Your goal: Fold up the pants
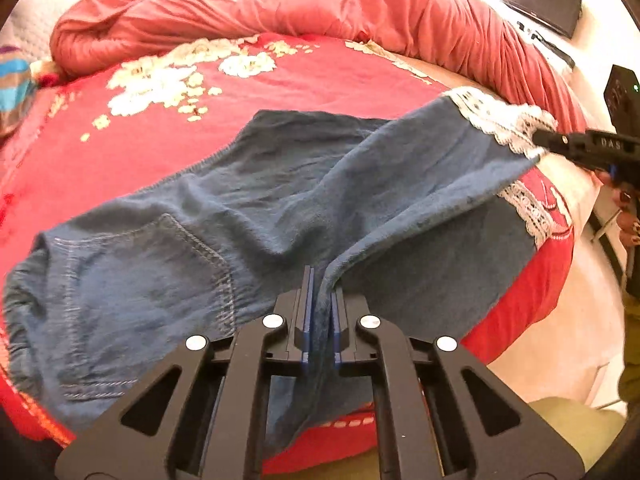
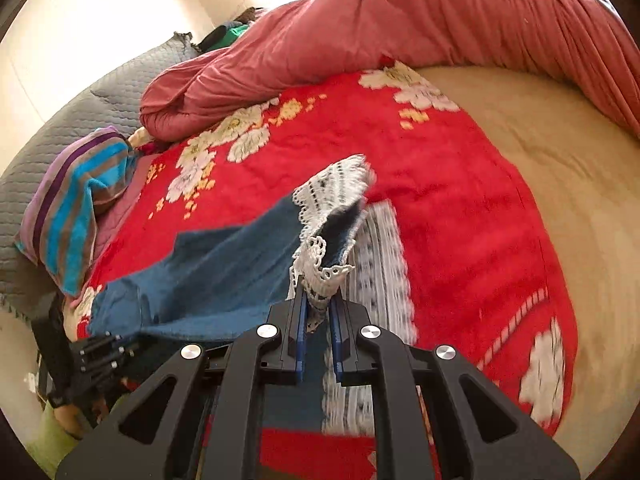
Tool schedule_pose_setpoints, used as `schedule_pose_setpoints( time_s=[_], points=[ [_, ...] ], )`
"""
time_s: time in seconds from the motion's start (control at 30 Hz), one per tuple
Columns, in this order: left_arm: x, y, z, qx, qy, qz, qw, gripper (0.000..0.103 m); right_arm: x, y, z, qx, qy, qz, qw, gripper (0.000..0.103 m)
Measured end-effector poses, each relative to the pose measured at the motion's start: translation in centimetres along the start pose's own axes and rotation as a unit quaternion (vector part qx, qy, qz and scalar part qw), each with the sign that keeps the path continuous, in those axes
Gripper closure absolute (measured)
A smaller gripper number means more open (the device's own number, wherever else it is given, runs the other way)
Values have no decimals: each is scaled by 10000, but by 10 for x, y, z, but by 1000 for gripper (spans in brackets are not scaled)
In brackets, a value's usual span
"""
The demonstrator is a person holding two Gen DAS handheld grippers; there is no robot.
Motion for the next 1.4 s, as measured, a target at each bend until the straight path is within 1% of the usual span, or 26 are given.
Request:
schedule_pose_setpoints(
  time_s=[0.13,0.33,0.37,0.43,0.5,0.57,0.63,0.67,0.87,0.9,0.93,0.97,1.0,1.07,1.13,1.17,1.2,1.27,1.33,1.4],
  points=[
    [1,11,-7,-85,-85,77,9999,102,-5,3,-25,238,-149,0,9996,94],
    [-2,10,-15,4,-128,-2,9999,101,-20,-6,-53,572,-448,13,9974,93],
    [-3,9,-16,19,-163,8,9999,101,-21,-7,-54,584,-451,9,9973,91],
    [-7,8,-17,42,-241,48,9997,101,-23,-6,-58,606,-452,5,9971,90],
    [-10,7,-18,59,-297,93,9995,101,-27,-4,-58,595,-519,8,9969,83],
    [-12,6,-18,66,-348,149,9993,102,-32,-2,-56,563,-599,2,9966,81],
    [-13,7,-19,68,-392,187,9990,102,-37,-2,-56,541,-646,-16,9964,86],
    [-14,7,-19,68,-413,203,9989,102,-38,-2,-57,559,-638,-31,9964,92],
    [-18,12,-27,86,-549,188,9983,103,-42,2,-61,591,-515,-110,9969,92],
    [-18,11,-27,113,-559,187,9982,103,-44,-2,-62,661,-536,-129,9963,90],
    [-18,9,-28,145,-569,195,9981,103,-44,-5,-63,722,-492,-235,9959,86],
    [-18,8,-28,162,-571,199,9980,103,-42,-6,-63,702,-428,-353,9960,81],
    [-18,8,-28,171,-576,205,9980,103,-41,-4,-63,659,-391,-398,9963,81],
    [-19,7,-28,177,-587,210,9979,103,-35,7,-61,420,-185,-462,9979,81],
    [-20,7,-28,184,-588,214,9979,103,-17,22,-58,23,396,-771,9962,81],
    [-20,7,-27,185,-582,214,9979,103,-6,27,-58,-127,727,-820,9939,81],
    [-20,7,-27,182,-575,215,9979,102,13,29,-61,-229,1229,-808,9889,81],
    [-19,8,-28,153,-559,214,9981,102,42,22,-71,-125,1961,-603,9787,79],
    [-18,10,-28,128,-537,219,9982,102,77,5,-87,101,2716,-277,9619,79],
    [-17,11,-29,108,-522,212,9984,103,101,-10,-99,189,3243,-193,9456,79]
  ],
)
Point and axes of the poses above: each gripper's, at about its wrist camera, not at the fingertips, and y roughly against the way its jaws point, x to its left, z to its top, the point moved 1 cm from there along -y, roughly the way its jaws point, and after that the axes turned 6 degrees about x, right-handed, at the moved point
